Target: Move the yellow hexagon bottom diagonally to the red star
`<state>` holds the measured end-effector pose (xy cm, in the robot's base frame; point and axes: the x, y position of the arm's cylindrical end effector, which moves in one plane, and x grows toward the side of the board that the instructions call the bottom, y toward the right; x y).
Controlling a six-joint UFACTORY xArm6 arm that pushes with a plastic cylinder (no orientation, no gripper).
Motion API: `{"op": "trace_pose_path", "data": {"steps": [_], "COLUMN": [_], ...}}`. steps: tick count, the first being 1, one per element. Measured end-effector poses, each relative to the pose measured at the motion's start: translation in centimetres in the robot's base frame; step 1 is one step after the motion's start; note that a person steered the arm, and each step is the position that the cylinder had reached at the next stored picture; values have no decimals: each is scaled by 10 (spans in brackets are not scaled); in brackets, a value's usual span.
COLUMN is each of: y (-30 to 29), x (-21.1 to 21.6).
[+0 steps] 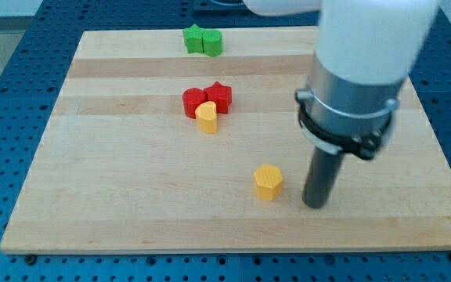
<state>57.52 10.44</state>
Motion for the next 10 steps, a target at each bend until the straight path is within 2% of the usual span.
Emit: {"op": "trace_pose_path", "data": {"steps": [1, 2, 5, 6, 8, 9, 10], "y": [-17, -60, -63, -63, -68, -68, -46], "x": [23, 10, -112, -112, -150, -151, -155]}}
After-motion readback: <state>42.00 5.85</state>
